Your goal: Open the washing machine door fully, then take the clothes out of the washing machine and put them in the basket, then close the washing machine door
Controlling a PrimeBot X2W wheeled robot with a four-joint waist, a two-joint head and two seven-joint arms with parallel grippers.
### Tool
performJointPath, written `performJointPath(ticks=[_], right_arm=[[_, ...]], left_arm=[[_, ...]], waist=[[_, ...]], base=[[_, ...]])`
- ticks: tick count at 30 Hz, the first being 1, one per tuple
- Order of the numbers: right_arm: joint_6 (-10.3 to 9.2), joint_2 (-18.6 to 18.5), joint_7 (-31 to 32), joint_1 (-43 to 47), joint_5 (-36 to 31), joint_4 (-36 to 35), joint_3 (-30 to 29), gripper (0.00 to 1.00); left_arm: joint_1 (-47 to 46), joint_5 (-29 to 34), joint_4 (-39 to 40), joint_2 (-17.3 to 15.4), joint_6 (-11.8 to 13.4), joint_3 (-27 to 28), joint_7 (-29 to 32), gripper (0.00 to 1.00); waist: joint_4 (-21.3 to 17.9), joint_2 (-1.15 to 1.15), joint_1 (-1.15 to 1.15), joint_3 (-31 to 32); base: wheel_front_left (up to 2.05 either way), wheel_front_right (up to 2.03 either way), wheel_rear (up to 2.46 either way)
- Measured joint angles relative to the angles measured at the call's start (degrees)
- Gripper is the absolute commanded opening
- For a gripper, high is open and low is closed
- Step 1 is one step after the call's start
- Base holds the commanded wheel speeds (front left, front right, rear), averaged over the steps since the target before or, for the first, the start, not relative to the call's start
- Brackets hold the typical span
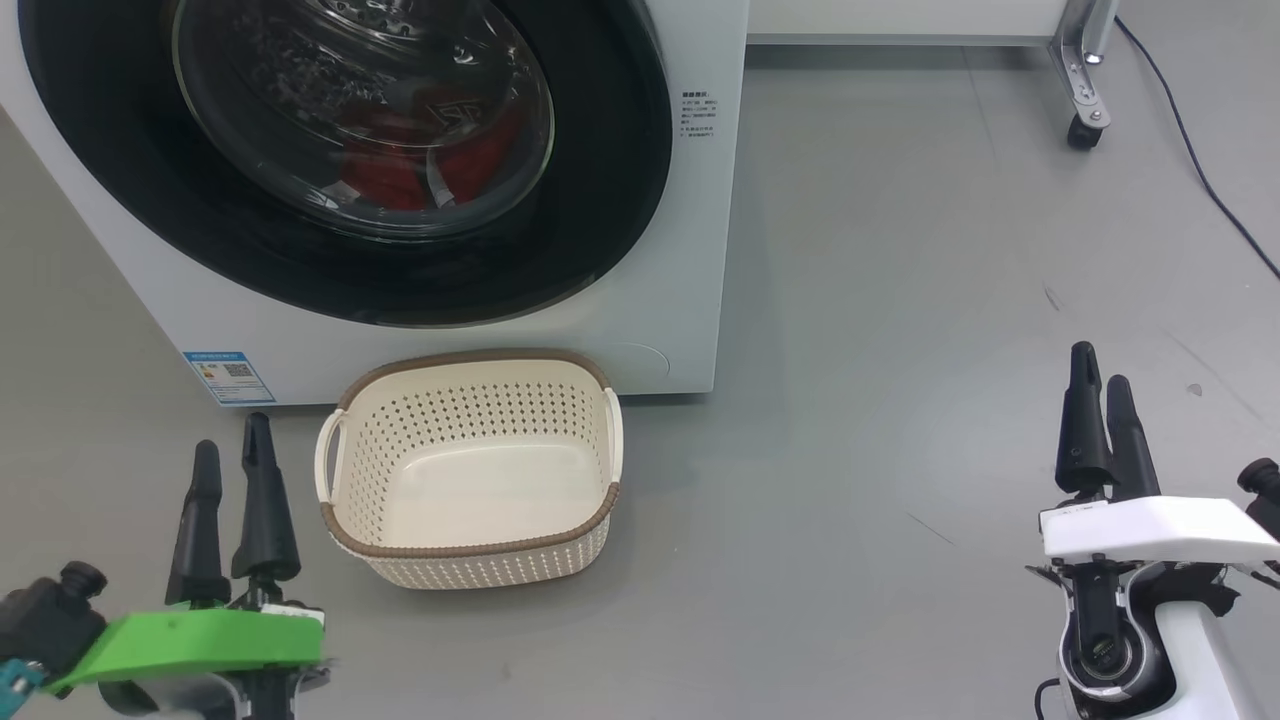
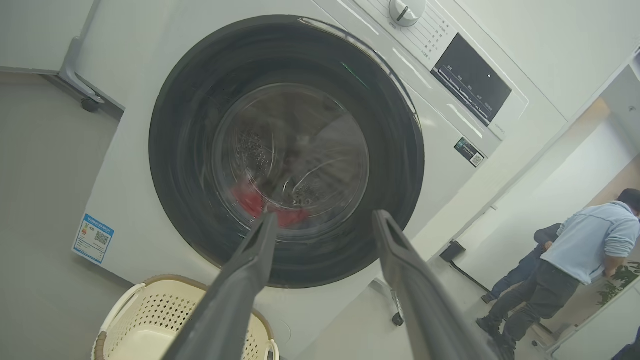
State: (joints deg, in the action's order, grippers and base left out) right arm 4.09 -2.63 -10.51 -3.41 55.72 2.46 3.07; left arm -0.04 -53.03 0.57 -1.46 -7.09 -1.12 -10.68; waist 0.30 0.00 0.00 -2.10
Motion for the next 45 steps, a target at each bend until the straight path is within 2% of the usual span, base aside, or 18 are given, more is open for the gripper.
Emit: performJointPath(ticks=[10,19,24,30,38,45], right_arm=[[-1.86,-1.4,-1.9,-0.5,-10.2,0.7,3.2,1.00],[-3.85,-2.8,-3.8,-0.9,-18.6,2.2,6.2,1.00],[-4.83,-3.4,-3.8,-1.5,-21.6,3.7,7.4,1.00],[-6.16,-3.3,-3.9,-1.8,-21.7,5.9,8.0,1.00],[-6.80,-3.8,-2.8,-2.0,-24.1,8.7,9.9,1.00],[-7.32,-3.7,-1.8,-2.0,-24.2,10.6,10.2,1.00]], left_arm=[[0.0,16.2,0.0,-1.1,0.4,-2.8,-2.0,1.00],[0.0,29.3,-0.1,-1.7,2.0,-5.4,-3.8,1.00],[0.0,32.0,-1.4,-1.7,2.8,-6.4,-3.8,1.00],[0.0,34.0,-3.6,-1.7,3.4,-6.9,-3.8,1.00],[0.0,36.0,-6.7,-1.6,4.8,-7.9,-3.8,1.00],[0.1,35.0,-9.7,-1.5,5.6,-8.0,-3.7,1.00]], waist=[[-0.4,0.00,0.00,-0.5],[-0.6,0.00,0.00,-0.9],[-0.6,0.00,0.00,-1.0],[-0.6,0.00,0.00,-1.1],[-0.7,0.00,0.00,-0.9],[-0.8,0.00,0.00,-0.7]], base=[[0.00,0.00,0.00],[0.00,0.00,0.00],[0.00,0.00,0.00],[0.00,0.00,0.00],[0.00,0.00,0.00],[0.00,0.00,0.00]])
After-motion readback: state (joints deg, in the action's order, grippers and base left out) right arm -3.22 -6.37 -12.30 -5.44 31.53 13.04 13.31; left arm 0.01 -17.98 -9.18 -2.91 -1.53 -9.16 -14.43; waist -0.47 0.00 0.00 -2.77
